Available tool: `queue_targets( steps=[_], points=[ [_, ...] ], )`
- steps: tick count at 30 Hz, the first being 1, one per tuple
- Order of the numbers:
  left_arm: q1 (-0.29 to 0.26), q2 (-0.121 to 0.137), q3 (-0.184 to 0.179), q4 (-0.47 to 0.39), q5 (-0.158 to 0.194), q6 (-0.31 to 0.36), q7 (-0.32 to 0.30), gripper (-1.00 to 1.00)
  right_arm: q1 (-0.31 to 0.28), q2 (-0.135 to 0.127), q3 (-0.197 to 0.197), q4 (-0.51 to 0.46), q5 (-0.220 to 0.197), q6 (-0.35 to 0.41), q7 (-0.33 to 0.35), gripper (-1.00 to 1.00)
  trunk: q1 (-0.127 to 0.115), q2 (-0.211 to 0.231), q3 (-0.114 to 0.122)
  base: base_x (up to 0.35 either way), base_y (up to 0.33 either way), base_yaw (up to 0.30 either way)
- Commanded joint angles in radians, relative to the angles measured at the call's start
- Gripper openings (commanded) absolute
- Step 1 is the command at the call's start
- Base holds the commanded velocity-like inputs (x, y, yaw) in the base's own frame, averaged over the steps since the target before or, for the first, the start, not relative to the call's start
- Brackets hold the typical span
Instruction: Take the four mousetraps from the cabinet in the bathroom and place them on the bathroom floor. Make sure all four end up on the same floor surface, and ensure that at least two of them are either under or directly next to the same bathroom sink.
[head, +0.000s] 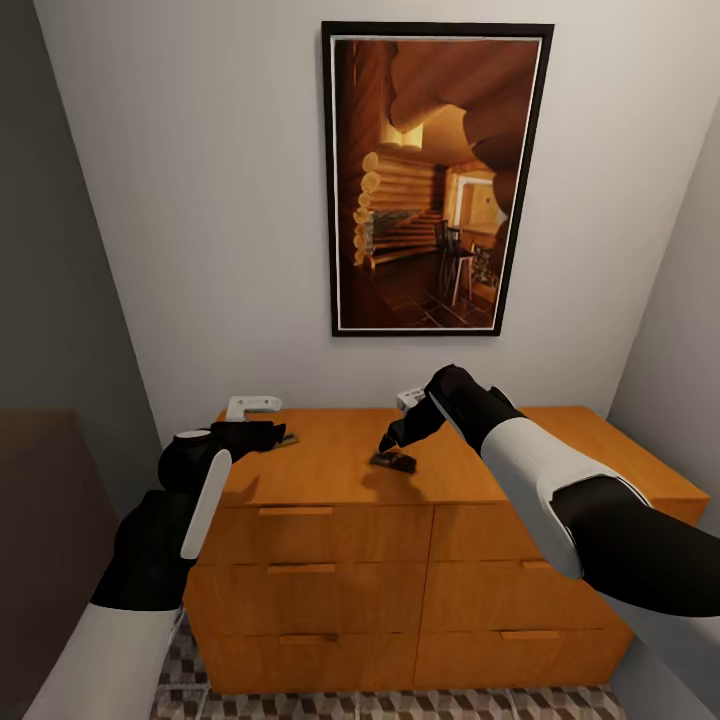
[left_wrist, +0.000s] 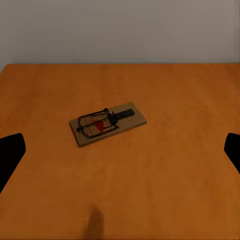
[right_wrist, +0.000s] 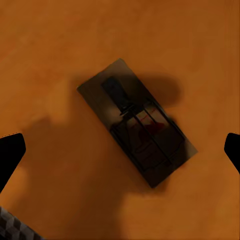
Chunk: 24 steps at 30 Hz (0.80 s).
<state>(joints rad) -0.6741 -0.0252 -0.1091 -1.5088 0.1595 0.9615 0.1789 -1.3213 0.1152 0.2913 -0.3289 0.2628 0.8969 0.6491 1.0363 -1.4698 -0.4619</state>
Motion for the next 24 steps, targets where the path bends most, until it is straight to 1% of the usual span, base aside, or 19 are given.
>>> queue_targets(
  steps=[1, 6, 10, 12, 13, 17, 20, 21, 24],
  points=[
    [-0.001, 0.000, -0.001, -0.001, 0.011, 0.004, 0.010, 1.00, -0.001, 0.000, 0.003, -0.002, 0.011, 0.004, 0.010, 1.00, 0.004, -0.008, -0.004, 0.000, 0.000, 0.000],
    [-0.001, -0.001, -0.002, -0.001, 0.013, 0.005, 0.010, 1.00, -0.001, -0.003, 0.004, -0.002, 0.020, 0.031, 0.020, 1.00, 0.023, -0.043, -0.020, 0.000, 0.000, 0.000],
    [-0.001, -0.001, -0.003, -0.002, 0.011, 0.013, 0.010, 1.00, -0.005, -0.006, 0.005, -0.002, 0.042, 0.059, 0.047, 1.00, 0.038, -0.071, -0.033, 0.000, 0.000, 0.000],
    [-0.001, -0.001, -0.003, -0.002, 0.010, 0.018, 0.010, 1.00, -0.009, -0.010, 0.006, -0.003, 0.058, 0.065, 0.062, 1.00, 0.046, -0.085, -0.039, 0.000, 0.000, 0.000],
    [-0.001, -0.001, -0.003, -0.002, 0.010, 0.022, 0.010, 1.00, -0.015, -0.017, 0.005, -0.003, 0.077, 0.069, 0.081, 1.00, 0.050, -0.092, -0.042, 0.000, 0.000, 0.000],
    [-0.001, -0.001, -0.003, -0.002, 0.009, 0.026, 0.010, 1.00, -0.037, -0.028, 0.005, -0.005, 0.115, 0.074, 0.132, 1.00, 0.065, -0.120, -0.055, 0.000, 0.000, 0.000],
    [-0.001, -0.001, -0.003, -0.002, 0.009, 0.028, 0.010, 1.00, -0.060, -0.033, 0.005, -0.006, 0.133, 0.076, 0.177, 1.00, 0.065, -0.120, -0.055, 0.000, 0.000, 0.000],
    [-0.001, -0.001, -0.003, -0.002, 0.009, 0.028, 0.010, 1.00, -0.072, -0.038, 0.005, -0.007, 0.141, 0.077, 0.203, 1.00, 0.065, -0.120, -0.055, 0.000, 0.000, 0.000],
    [-0.001, -0.001, -0.004, -0.002, 0.009, 0.029, 0.010, 1.00, -0.082, -0.048, 0.004, -0.008, 0.148, 0.079, 0.227, 1.00, 0.065, -0.120, -0.055, 0.000, 0.000, 0.000]
  ],
)
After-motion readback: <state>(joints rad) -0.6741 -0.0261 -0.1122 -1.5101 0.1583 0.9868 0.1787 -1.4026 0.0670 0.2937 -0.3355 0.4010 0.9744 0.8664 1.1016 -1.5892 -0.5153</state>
